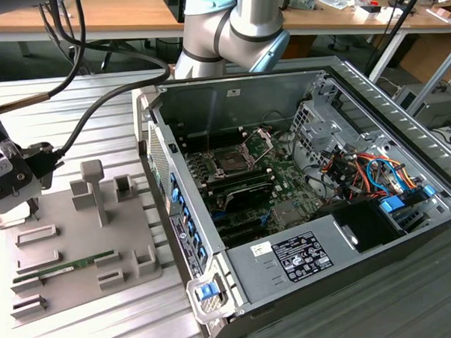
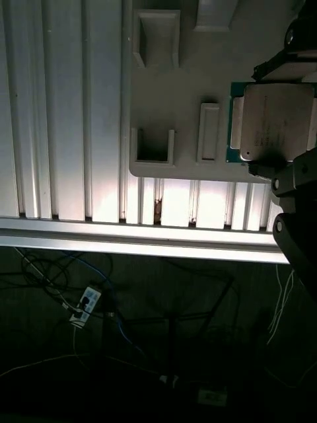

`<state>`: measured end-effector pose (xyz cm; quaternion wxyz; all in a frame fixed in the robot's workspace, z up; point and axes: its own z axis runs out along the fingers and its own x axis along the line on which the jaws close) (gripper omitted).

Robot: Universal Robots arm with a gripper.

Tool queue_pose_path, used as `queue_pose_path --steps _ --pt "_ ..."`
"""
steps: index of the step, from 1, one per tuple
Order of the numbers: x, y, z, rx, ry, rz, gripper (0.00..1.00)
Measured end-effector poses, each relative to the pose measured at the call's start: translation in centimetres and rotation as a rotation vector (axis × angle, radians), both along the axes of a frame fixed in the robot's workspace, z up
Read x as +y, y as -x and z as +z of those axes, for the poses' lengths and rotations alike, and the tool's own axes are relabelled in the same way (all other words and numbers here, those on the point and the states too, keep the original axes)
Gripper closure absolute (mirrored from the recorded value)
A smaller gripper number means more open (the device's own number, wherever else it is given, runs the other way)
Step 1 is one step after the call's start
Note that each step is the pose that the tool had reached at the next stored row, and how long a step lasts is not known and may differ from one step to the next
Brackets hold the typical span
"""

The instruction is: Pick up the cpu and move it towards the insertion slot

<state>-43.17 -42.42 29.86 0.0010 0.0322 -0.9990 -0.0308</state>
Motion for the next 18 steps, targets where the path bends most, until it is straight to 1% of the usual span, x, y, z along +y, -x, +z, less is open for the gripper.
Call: queue_pose_path --steps 18 --pt "0.0 0.0 0.63 0.0 0.0 0.0 0.45"
